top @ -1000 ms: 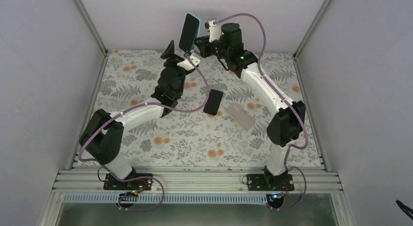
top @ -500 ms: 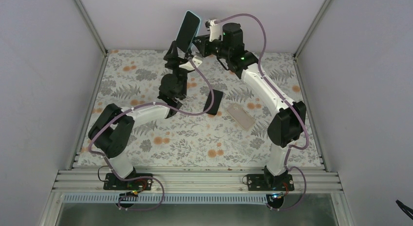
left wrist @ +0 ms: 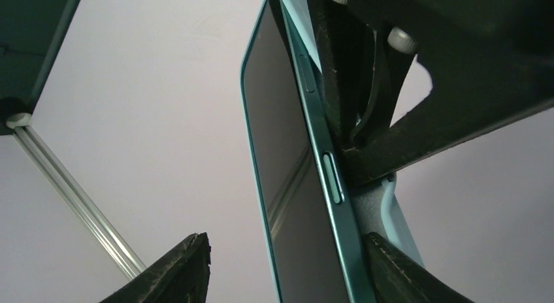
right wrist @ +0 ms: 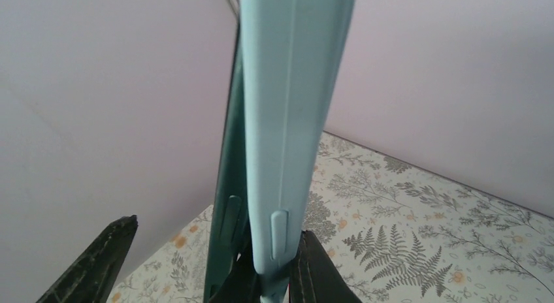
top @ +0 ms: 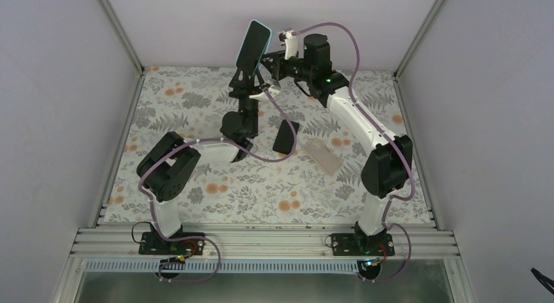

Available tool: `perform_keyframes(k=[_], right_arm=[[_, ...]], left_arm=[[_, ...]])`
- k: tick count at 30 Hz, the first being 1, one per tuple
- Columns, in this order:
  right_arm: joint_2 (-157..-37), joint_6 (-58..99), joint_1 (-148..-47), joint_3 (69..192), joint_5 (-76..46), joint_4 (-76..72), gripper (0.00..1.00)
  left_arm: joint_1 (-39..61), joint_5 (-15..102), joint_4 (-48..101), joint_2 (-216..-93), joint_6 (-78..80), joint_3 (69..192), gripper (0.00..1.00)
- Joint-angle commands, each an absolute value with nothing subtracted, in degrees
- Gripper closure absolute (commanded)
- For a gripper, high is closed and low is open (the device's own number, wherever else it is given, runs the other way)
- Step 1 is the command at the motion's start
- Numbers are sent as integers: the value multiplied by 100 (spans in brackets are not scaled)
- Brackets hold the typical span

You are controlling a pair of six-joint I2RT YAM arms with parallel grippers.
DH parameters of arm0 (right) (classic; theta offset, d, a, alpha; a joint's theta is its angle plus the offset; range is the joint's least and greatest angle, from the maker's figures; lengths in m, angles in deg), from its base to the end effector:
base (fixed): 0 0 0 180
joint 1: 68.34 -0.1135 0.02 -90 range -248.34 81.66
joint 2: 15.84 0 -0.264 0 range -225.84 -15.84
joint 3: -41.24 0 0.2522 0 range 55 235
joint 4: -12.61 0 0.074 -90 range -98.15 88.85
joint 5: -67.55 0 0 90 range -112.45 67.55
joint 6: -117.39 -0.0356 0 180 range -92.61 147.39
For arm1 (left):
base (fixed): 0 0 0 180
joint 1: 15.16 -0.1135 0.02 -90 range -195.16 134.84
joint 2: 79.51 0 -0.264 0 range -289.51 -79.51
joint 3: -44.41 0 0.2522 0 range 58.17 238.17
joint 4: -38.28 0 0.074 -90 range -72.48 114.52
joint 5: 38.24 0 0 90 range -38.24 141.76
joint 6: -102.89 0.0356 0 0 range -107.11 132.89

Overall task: Take the phone out of the phone case
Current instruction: Remove the phone case from the phone.

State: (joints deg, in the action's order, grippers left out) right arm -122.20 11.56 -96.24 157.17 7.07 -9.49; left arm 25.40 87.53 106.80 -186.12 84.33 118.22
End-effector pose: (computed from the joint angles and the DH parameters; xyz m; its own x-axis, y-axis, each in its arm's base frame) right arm 0.3855 0.2240 0.3860 -0.4115 0.0507 -0.9100 -0.7484 0.5510 0.3691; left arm 0.3106 -0.2384 0.2899 0.2995 0.7561 -0.5819 -0.3673 0.6543 0.6610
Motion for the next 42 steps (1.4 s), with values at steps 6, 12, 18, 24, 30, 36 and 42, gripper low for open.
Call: perform_keyframes(k=[6,12,18,24,30,36,42], right_arm=[[-12028,1362,-9766,15554,1362,-1303,97],[-11912,1341,-9763,15477,1385,-1190,97],[-11863,1359,-9770,15475,1466,-1183,97],[-11769,1373,-9774,15411,1490,-1150,97],[-11672,1405,-9772,15309,1482,-1144,97],[-11600,1427,-9780,15274,1450,-1152,97],[-11626,1460,-9790,15271,1172,-1198,97]], left_arm=[[2477,8862,11446,-18524,8683,12010,49],[2433,8906,11305,-18497,8577,12031,56],[2430,8930,11168,-18527,8567,12159,62],[2413,8915,11092,-18600,8599,12266,71],[2404,8914,11071,-18647,8596,12306,76],[2404,8883,11121,-18714,8683,12422,83],[2428,8862,11282,-18739,8834,12428,92]])
